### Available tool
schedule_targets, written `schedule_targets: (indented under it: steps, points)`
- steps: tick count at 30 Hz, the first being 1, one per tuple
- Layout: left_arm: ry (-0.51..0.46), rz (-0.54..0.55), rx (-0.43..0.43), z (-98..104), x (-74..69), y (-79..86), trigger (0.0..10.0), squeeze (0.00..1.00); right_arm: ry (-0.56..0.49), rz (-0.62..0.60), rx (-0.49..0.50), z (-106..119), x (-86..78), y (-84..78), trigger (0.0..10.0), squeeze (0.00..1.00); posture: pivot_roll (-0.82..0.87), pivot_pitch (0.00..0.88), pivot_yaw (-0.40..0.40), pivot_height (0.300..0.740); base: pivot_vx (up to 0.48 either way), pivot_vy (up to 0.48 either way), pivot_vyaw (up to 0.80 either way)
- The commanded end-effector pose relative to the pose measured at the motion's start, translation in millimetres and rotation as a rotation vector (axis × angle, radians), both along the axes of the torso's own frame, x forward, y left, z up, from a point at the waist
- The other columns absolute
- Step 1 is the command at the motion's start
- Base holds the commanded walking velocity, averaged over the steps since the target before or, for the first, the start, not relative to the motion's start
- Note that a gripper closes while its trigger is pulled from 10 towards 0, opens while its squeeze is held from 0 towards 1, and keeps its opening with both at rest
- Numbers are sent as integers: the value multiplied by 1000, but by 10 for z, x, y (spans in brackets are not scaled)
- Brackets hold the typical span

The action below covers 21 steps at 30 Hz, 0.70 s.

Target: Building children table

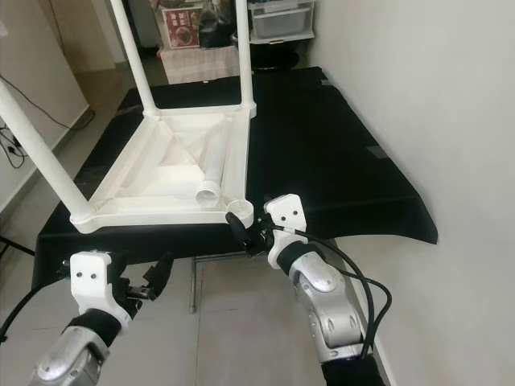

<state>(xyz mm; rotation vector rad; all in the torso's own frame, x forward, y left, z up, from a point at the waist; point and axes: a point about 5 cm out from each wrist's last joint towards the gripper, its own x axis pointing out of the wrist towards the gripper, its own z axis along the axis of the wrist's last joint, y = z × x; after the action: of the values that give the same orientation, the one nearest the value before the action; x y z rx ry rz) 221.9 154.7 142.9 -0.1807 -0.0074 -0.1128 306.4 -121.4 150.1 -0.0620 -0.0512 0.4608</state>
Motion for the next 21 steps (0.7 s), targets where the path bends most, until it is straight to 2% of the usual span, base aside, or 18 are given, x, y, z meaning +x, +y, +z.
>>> schedule_targets:
  steps: [1, 5, 9, 21]
  points:
    - [33, 20, -14, -43, 6, 52, 10000, 0, -23, 9, 5, 46, 24, 51, 10000, 0, -42, 5, 63, 740, 0, 0, 0]
    - [26, 53, -47, -17, 70, 143, 10000, 0, -53, 14, 6, 132, 114, 116, 10000, 0, -42, 0, 56, 740, 0, 0, 0]
    - [44, 64, -12, -117, 61, 104, 10000, 0, -55, 28, -87, 3, 88, 126, 10000, 0, -45, 0, 33, 740, 0, 0, 0]
    - [20, 69, 25, -59, 64, 102, 10000, 0, -27, 19, -37, -32, 100, 94, 10000, 0, -55, 0, 37, 740, 0, 0, 0]
